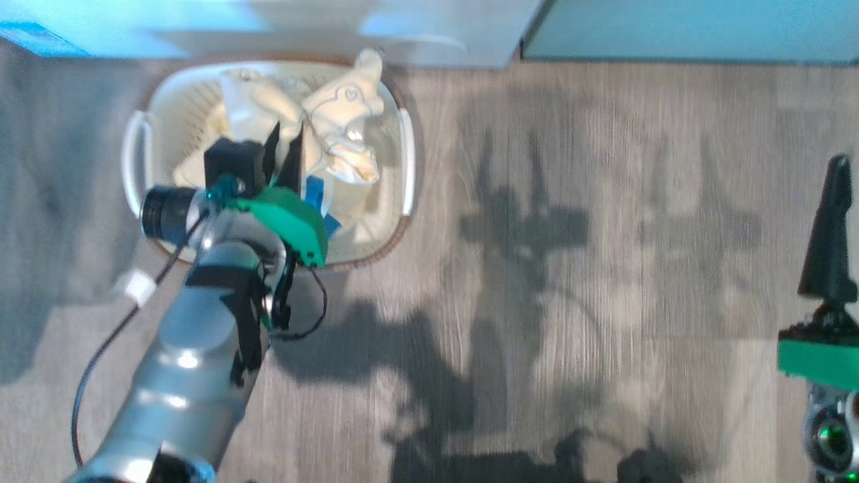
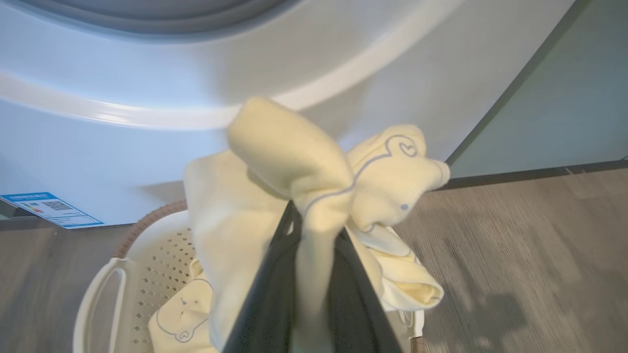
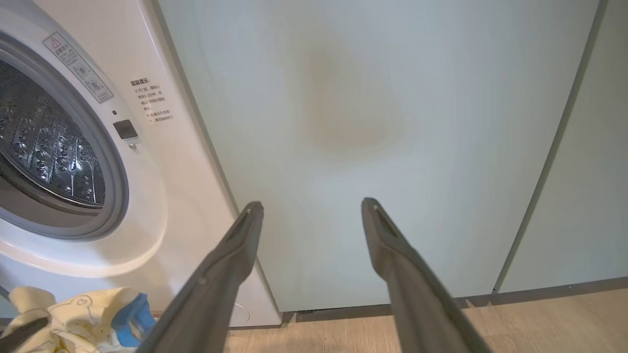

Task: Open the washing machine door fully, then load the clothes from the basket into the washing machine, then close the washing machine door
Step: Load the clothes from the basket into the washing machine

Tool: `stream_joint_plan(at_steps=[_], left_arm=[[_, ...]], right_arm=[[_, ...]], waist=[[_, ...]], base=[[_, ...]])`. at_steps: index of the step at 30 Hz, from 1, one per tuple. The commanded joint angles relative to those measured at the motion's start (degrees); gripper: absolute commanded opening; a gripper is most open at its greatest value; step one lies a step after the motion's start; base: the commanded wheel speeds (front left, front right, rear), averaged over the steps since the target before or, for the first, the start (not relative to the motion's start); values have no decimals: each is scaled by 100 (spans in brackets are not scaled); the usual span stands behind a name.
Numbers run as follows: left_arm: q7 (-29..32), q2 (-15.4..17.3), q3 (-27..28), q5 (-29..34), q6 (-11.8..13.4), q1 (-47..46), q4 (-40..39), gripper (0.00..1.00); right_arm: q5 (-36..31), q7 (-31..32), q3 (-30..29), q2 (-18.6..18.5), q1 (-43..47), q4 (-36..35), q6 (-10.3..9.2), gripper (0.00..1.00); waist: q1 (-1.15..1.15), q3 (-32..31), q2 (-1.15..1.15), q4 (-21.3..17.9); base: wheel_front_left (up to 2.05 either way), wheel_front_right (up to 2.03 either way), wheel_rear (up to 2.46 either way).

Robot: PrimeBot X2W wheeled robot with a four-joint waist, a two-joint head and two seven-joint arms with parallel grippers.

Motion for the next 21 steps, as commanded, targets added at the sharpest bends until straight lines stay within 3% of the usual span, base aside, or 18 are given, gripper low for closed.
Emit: stream_joint_plan(at_steps=[1, 11, 21], left_arm=[[-52, 174, 259, 84, 94, 270, -487, 0], [-52, 161, 664, 113, 315, 1684, -2195, 0], [-47, 306, 883, 149, 512, 2919, -3081, 0]], right_arm=[[-90, -36, 98, -94, 207, -110, -16, 100], [-274, -36, 243, -151, 693, 91, -16, 100], [-312, -36, 364, -201, 1269, 226, -16, 100]], waist=[[1, -438, -1, 167], [1, -1452, -1, 392], [1, -2437, -1, 547]], base=[[0, 0, 0], [0, 0, 0], [0, 0, 0]])
